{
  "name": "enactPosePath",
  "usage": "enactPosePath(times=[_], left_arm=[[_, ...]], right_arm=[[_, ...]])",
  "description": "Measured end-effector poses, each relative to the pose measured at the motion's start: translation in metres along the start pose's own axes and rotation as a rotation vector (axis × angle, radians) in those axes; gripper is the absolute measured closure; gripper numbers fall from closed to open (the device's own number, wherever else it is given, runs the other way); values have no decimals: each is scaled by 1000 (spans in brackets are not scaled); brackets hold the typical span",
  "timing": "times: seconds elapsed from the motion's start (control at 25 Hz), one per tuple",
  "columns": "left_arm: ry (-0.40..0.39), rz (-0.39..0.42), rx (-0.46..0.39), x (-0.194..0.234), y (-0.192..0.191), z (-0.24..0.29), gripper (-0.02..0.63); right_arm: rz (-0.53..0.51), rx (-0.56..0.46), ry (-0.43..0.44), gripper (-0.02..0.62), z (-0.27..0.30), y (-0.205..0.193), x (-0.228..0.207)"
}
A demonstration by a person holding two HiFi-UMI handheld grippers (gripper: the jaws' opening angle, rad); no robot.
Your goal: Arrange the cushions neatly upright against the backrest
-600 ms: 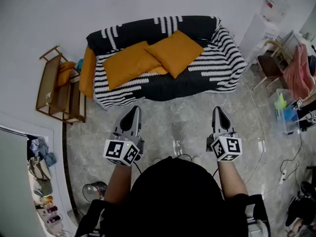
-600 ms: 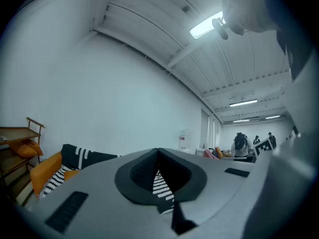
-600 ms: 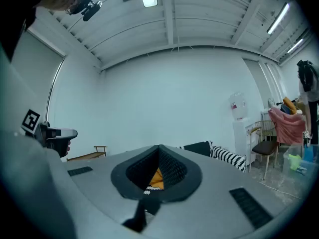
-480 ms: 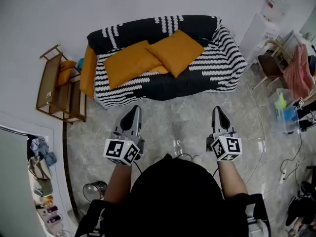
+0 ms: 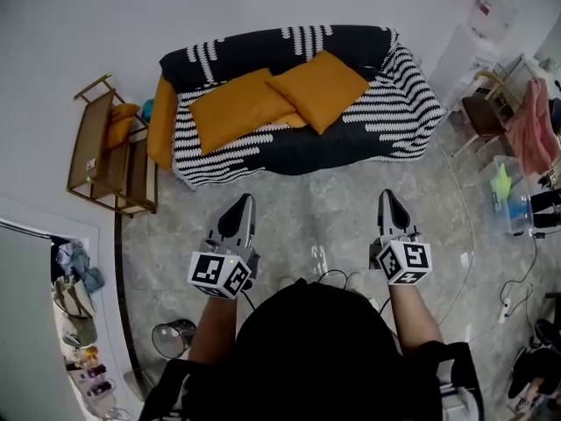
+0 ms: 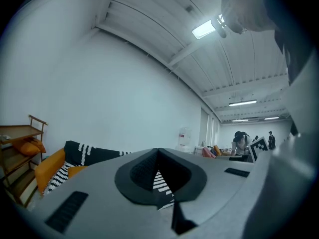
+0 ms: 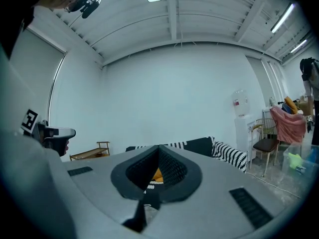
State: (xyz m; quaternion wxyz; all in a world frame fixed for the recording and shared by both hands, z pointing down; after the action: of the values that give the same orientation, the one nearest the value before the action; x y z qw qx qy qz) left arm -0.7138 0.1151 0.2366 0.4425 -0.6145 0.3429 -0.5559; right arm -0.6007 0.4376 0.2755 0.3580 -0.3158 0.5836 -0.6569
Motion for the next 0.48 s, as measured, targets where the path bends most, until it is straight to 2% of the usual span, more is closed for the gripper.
enactPosePath(times=[0.2, 0.48], left_arm=[[8, -22, 29, 21, -6, -8, 588], [-64, -28, 75, 18, -15, 14, 584]], right_arm=[[16, -5, 17, 566, 1, -2, 20], [-1, -28, 2, 561, 3, 7, 22]])
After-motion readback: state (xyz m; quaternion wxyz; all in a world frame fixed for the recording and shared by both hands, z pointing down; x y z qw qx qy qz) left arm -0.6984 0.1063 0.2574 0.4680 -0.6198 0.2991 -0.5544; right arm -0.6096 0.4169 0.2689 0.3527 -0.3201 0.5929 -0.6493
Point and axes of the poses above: the fingertips, and each gripper's own axes: z forward along the fingers, x to its left, y out of its top, the point moved 6 cm from there along -z, backward along the fingers, and after that the axes turned 10 degrees about -z, right-handed, at the moved point
